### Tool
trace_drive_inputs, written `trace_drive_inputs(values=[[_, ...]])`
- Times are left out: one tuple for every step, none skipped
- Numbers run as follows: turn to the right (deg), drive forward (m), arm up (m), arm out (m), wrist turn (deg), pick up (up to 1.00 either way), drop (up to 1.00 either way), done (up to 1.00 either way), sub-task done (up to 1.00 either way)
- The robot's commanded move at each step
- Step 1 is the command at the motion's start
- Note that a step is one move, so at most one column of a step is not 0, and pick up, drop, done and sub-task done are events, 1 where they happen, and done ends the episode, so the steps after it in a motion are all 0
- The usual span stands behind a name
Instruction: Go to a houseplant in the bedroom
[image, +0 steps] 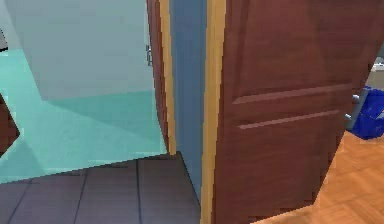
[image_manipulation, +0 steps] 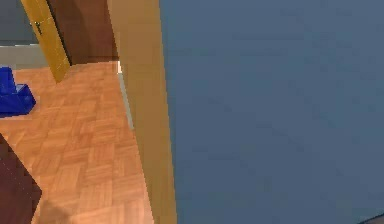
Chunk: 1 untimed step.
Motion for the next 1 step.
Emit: trace_drive_inputs(values=[[-3.0,0.0,0.0,0.0,0.0,0.0,0.0,0.0,0.0]])
